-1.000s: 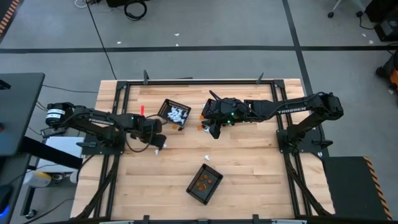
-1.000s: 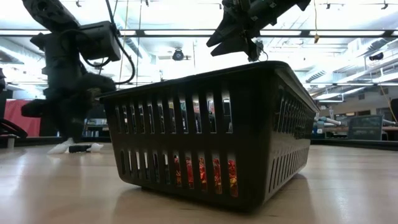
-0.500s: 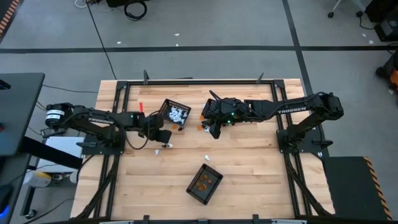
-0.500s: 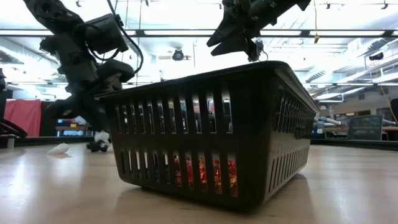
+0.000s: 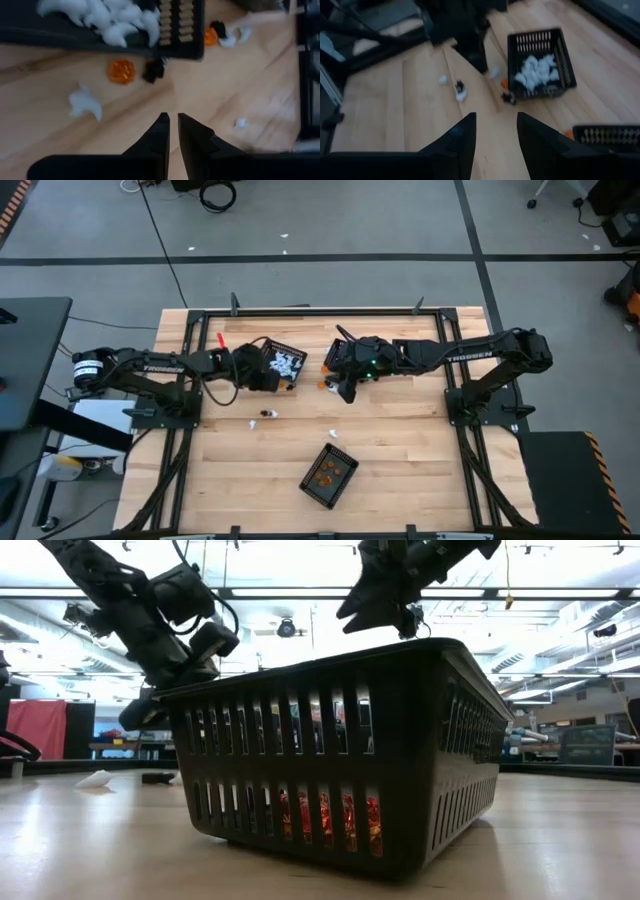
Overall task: Sort Halloween decoration
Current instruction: Put the white ghost toy into the top left black basket
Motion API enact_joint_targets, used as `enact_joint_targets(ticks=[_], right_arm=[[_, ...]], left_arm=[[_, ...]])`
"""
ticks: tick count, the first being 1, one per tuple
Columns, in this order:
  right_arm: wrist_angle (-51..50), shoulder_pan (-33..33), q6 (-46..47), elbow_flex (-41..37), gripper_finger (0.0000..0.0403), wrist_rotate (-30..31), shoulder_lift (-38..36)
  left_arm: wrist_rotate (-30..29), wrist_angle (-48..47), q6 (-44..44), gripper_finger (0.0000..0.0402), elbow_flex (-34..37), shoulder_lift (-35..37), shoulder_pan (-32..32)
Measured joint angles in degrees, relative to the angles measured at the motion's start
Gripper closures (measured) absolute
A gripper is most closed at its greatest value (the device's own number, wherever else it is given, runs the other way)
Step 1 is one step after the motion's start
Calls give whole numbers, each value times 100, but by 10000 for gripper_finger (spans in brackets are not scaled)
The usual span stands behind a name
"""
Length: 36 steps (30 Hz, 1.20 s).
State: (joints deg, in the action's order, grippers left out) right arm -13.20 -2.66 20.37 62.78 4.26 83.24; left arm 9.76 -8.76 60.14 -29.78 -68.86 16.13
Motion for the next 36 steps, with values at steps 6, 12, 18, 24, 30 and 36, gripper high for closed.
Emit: enact_joint_targets(ticks=[6, 12, 18, 24, 30, 36], right_arm=[[-479, -6, -58, 0, 256, -34, 0], [-468, 7, 43, 0, 256, -33, 0], [-364, -77, -90, 0, 256, 41, 0], [-6, -212, -89, -2, 256, 13, 0], [111, -193, -19, -2, 256, -77, 0], [109, -108, 67, -2, 256, -88, 0]], left_arm=[[-481, -550, -136, 356, -75, 2, -329], [-859, -1665, -1287, 356, -855, 1, -1124], [-1342, -1887, -2665, 333, -1297, -217, -1844], [-1289, -1761, -3433, 243, -1294, -902, -2005], [-1269, -1309, -4055, 184, -1296, -1556, -1996], [-1248, -1446, -4218, 190, -1294, -2064, -1987]])
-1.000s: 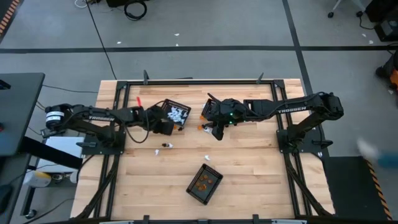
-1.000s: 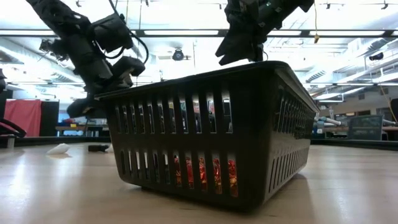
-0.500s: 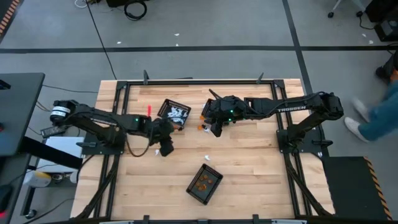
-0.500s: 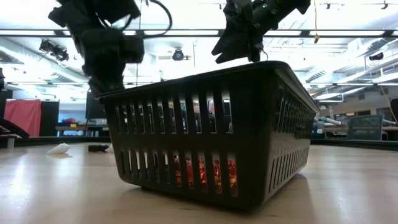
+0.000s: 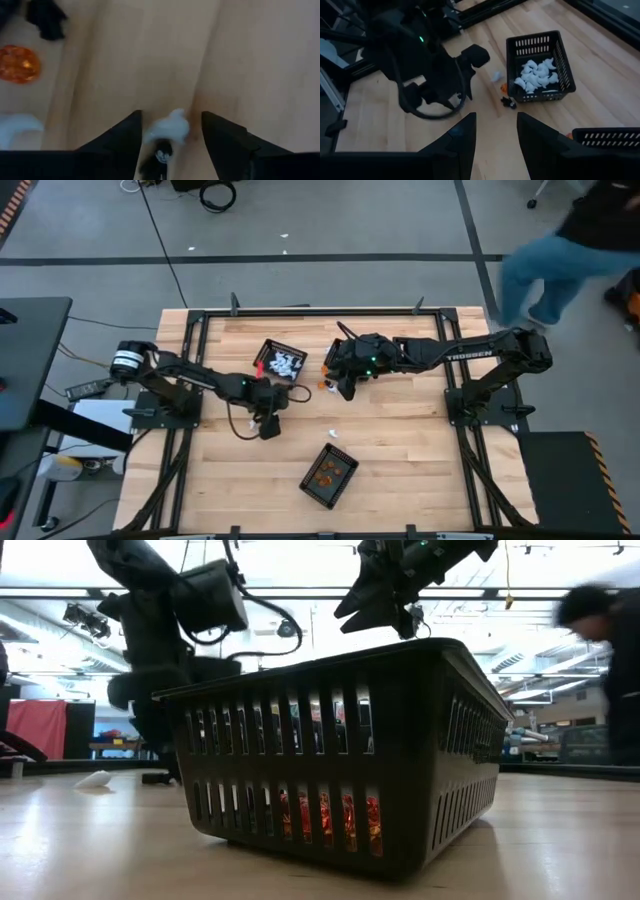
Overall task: Sort Halloween decoration
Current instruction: Put the white ghost toy into the top left black basket
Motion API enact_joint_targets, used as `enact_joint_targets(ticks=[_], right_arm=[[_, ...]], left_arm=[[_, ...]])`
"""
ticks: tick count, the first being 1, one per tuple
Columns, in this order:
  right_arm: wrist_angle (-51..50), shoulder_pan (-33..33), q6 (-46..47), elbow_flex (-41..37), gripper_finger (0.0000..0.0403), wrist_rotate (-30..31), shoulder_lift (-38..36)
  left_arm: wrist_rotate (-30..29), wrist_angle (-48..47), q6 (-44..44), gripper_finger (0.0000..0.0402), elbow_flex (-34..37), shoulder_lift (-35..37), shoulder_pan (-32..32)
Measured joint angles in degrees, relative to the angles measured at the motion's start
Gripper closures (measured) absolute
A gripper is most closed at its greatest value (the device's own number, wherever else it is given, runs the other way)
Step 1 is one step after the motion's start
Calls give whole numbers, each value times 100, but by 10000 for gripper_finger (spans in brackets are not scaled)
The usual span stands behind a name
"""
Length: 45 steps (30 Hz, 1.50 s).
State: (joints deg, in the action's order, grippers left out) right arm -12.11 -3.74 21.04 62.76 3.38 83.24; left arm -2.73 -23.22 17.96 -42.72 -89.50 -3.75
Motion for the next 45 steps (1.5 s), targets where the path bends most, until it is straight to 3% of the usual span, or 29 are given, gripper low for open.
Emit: enact_joint_targets(ticks=[21, 32, 39, 45], right_arm=[[-1, 23, -54, 0, 256, -2, 0], [1, 23, -66, 0, 256, -2, 0], [1, 23, -67, 0, 256, -2, 1], [8, 23, -127, 0, 256, 0, 2]], left_arm=[[58, -228, -100, 324, -17, -172, 23], [221, -252, -57, 350, -6, -174, 179], [360, -333, -123, 394, -108, -183, 218], [531, -618, -293, 399, -308, -207, 455]])
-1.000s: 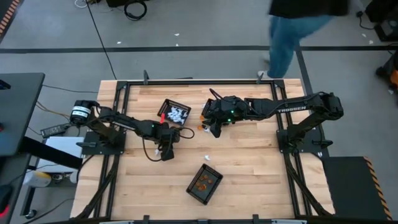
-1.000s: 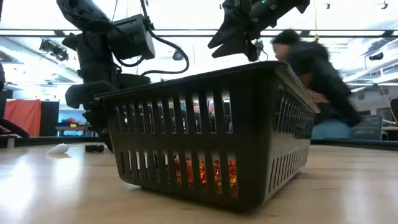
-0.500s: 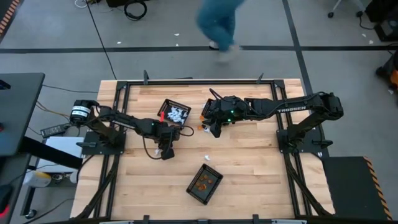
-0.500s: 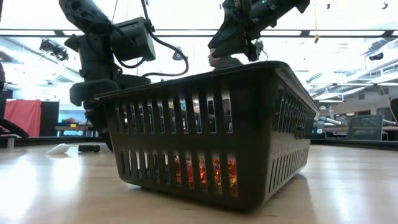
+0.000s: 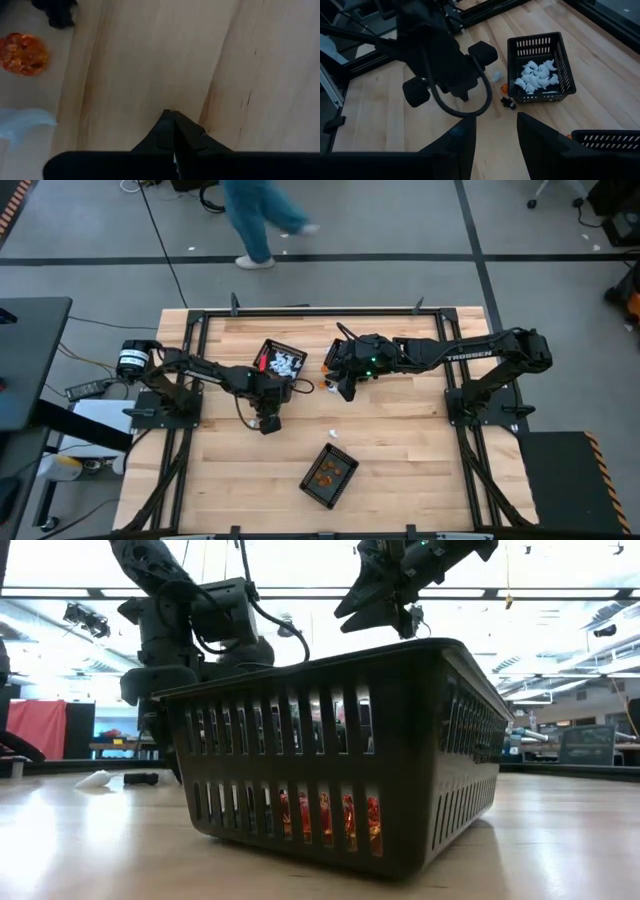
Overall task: Sort Halloween decoration
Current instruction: Put the white ghost toy into the top left black basket
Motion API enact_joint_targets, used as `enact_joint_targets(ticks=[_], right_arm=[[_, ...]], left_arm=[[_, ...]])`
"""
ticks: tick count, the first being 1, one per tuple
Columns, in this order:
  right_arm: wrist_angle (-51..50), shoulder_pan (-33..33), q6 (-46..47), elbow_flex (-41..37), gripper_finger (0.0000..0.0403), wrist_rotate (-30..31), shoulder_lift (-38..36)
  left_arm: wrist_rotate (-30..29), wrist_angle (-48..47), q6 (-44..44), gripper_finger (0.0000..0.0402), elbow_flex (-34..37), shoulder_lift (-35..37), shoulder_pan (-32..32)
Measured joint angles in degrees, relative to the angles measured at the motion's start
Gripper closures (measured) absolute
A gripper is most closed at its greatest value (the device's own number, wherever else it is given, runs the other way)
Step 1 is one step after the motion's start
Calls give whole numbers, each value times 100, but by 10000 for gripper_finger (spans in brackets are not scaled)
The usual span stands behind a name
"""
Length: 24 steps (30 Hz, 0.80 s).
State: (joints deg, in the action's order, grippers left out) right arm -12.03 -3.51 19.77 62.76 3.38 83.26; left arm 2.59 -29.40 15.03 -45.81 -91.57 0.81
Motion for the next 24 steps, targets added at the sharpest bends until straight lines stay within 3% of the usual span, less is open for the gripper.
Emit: enact_joint_targets(ticks=[17, 24], right_arm=[[0, 0, 15, 0, 256, 0, 0], [-2, 0, 100, 0, 256, 0, 0]], left_arm=[[1208, -1193, -505, 397, -822, 12, 968], [747, -1298, -826, 308, -817, 13, 531]])
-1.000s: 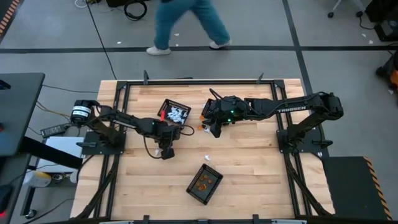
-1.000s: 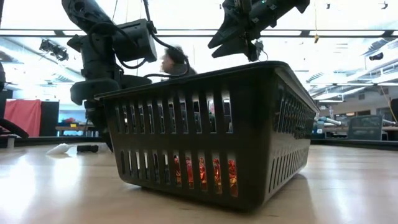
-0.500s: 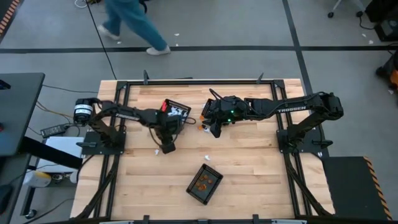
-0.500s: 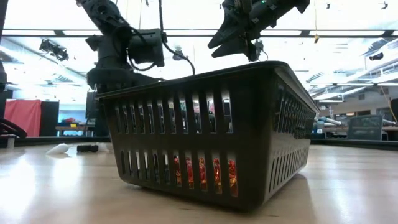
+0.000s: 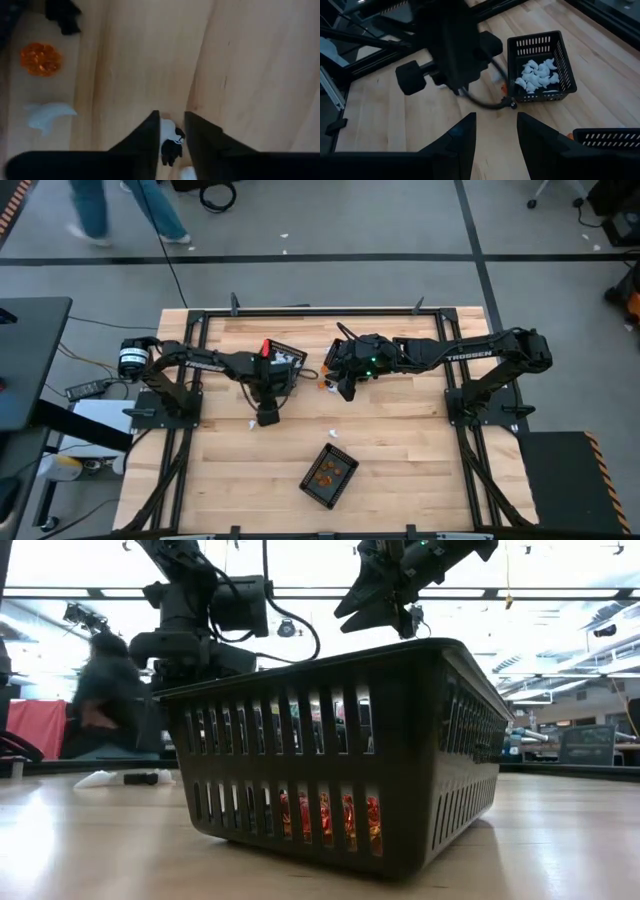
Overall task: Sort Halloween decoration
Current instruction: Put the white ghost toy into the top left black basket
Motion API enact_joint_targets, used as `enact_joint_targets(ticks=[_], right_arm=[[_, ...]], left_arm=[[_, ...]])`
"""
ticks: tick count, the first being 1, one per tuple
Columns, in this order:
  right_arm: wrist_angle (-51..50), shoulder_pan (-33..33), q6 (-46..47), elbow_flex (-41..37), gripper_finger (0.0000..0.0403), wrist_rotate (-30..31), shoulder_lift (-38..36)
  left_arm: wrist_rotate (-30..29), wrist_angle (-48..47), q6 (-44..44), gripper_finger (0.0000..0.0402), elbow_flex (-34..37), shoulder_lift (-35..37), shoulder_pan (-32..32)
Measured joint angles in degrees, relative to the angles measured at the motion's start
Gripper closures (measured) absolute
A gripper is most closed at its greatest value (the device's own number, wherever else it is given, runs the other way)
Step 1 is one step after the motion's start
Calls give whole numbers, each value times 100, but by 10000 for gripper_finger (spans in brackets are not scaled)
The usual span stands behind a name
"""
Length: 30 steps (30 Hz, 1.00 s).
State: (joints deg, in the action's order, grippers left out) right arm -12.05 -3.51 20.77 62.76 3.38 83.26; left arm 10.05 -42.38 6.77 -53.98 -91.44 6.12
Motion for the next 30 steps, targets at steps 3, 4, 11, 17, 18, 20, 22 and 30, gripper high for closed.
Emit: enact_joint_targets(ticks=[3, 4, 11, 17, 18, 20, 22, 30], right_arm=[[2, 2, 5, 0, 256, 0, 0], [2, 2, 5, 0, 256, 0, 0], [57, 2, 3, 0, 256, -2, 2], [89, 2, 26, 0, 256, -17, 4], [89, 2, 26, 0, 256, -32, 4], [90, 3, 26, 0, 256, -45, 4], [89, 7, 26, 0, 256, -46, 4], [99, 7, 13, 0, 256, -46, 4]], left_arm=[[-252, 5, -54, 265, 0, 0, -189], [-266, 8, -57, 254, 0, 0, -225], [-298, -8, -175, 239, 9, -256, -308], [-401, -134, -206, 247, 5, -608, -313], [-393, -146, -206, 247, -2, -632, -307], [-405, -205, -204, 248, -24, -697, -309], [-428, -217, -208, 253, -18, -693, -309], [-414, -259, -206, 307, -17, -699, -311]])
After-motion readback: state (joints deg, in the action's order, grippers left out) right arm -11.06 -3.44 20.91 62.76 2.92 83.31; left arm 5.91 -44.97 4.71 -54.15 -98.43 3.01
